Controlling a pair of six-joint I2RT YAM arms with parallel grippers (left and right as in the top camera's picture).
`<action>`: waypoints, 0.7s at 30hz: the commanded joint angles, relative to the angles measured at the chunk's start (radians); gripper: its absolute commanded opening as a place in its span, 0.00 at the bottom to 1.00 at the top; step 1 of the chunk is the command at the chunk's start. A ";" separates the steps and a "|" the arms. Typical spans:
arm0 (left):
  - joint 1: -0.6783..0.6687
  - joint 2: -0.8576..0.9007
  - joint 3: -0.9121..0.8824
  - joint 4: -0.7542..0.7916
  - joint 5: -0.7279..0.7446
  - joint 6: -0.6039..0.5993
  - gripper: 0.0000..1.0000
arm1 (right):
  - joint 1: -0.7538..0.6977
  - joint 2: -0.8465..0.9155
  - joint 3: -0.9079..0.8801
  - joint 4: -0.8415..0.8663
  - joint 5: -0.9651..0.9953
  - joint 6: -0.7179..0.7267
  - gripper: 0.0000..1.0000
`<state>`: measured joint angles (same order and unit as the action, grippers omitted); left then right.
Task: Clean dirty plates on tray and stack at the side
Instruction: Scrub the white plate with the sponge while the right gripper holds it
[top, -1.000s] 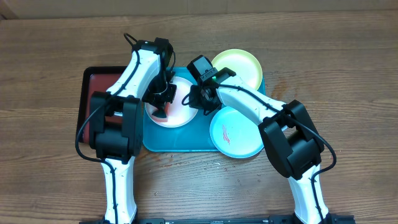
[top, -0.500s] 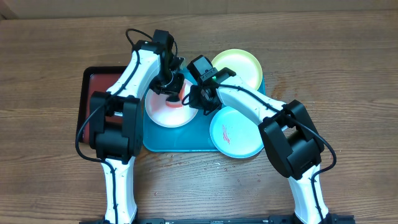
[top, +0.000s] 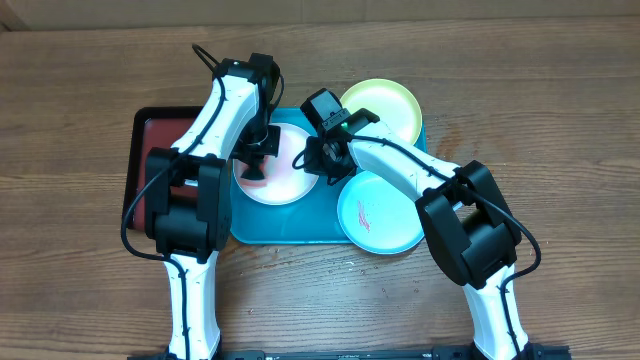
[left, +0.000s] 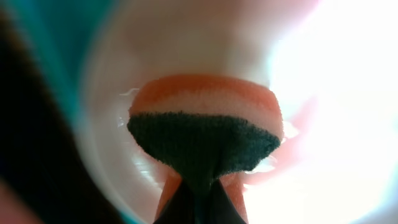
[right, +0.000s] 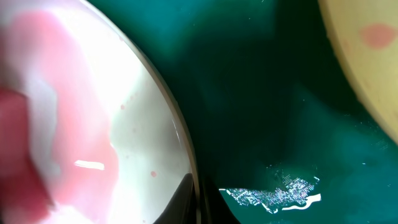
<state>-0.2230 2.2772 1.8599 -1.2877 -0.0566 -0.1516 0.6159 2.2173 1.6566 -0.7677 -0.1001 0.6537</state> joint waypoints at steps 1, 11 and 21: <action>-0.008 0.011 0.028 -0.003 0.271 0.177 0.04 | -0.001 0.018 -0.014 -0.001 0.012 -0.005 0.04; -0.008 0.012 0.027 0.123 0.263 0.165 0.04 | -0.001 0.018 -0.014 -0.005 0.028 -0.006 0.04; -0.007 0.011 0.028 0.133 -0.233 -0.163 0.04 | -0.001 0.018 -0.014 -0.005 0.032 -0.005 0.04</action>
<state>-0.2295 2.2784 1.8629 -1.1236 -0.0635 -0.1673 0.6159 2.2173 1.6566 -0.7692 -0.0975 0.6540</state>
